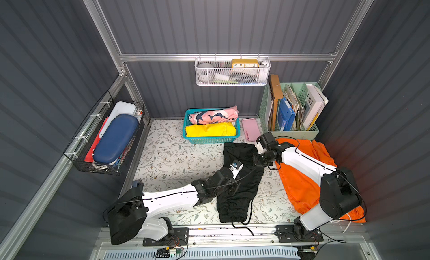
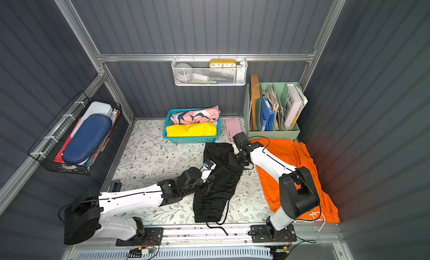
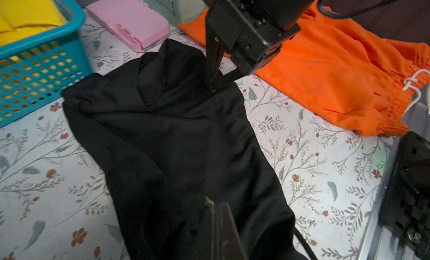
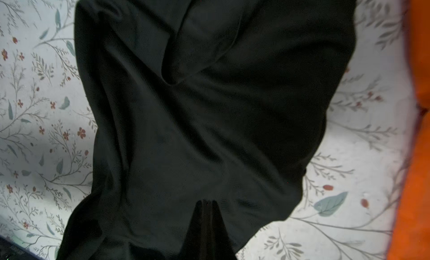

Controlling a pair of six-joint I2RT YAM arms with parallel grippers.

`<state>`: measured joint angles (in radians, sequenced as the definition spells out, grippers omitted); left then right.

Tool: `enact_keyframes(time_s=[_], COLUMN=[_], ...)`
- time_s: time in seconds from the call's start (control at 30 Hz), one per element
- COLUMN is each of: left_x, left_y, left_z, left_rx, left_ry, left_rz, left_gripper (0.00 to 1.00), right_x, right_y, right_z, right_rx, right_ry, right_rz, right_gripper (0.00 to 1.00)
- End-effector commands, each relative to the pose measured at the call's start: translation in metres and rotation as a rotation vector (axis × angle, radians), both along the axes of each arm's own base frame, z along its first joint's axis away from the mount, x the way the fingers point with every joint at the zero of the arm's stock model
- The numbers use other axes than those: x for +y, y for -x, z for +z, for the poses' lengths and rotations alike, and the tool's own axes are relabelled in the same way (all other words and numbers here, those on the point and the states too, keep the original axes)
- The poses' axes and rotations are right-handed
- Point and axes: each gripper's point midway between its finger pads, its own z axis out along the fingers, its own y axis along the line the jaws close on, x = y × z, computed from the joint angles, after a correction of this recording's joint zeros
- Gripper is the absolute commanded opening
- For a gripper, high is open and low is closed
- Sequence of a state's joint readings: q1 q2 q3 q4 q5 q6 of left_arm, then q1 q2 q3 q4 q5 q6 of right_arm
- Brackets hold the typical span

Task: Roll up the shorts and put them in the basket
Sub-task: Fold the shorts at the center of the board, then adjust the shorts at the center of the board.

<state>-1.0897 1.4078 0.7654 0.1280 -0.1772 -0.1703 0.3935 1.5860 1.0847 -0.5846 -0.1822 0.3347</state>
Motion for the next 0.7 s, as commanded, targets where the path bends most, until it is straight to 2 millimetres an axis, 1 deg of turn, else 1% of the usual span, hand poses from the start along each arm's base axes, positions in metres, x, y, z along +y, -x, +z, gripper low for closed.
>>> enact_keyframes(time_s=[0.0, 0.1, 0.17, 0.23, 0.27, 0.33, 0.43, 0.57, 0.67], left_x=[-0.026, -0.031, -0.028, -0.017, -0.012, -0.001, 0.015, 0.030, 0.039], left_y=[0.004, -0.003, -0.012, -0.021, -0.025, -0.033, -0.039, -0.040, -0.037], left_z=[0.005, -0.012, -0.025, -0.043, -0.048, -0.056, -0.063, -0.075, -0.090], left_rx=[0.018, 0.042, 0.067, 0.106, 0.114, 0.125, 0.139, 0.167, 0.203], left_ry=[0.049, 0.014, 0.001, -0.028, -0.037, -0.058, -0.083, -0.111, -0.147], left_rz=[-0.119, -0.106, -0.077, -0.033, -0.015, 0.024, 0.069, 0.102, 0.127], left_gripper=[0.00, 0.00, 0.00, 0.00, 0.00, 0.00, 0.00, 0.00, 0.00], right_x=[0.008, 0.006, 0.005, 0.004, 0.002, -0.004, -0.012, -0.023, -0.029], right_y=[0.006, 0.012, 0.014, 0.015, 0.014, 0.013, 0.011, 0.006, 0.000], right_z=[-0.012, -0.028, -0.037, -0.049, -0.052, -0.061, -0.071, -0.079, -0.081], right_rx=[0.042, 0.081, 0.107, 0.135, 0.141, 0.162, 0.182, 0.198, 0.197], right_ry=[-0.061, -0.050, -0.039, -0.025, -0.015, 0.028, 0.063, 0.080, 0.095], right_rz=[-0.030, -0.046, -0.050, -0.054, -0.058, -0.070, -0.083, -0.107, -0.113], right_gripper=[0.00, 0.00, 0.00, 0.00, 0.00, 0.00, 0.00, 0.00, 0.00])
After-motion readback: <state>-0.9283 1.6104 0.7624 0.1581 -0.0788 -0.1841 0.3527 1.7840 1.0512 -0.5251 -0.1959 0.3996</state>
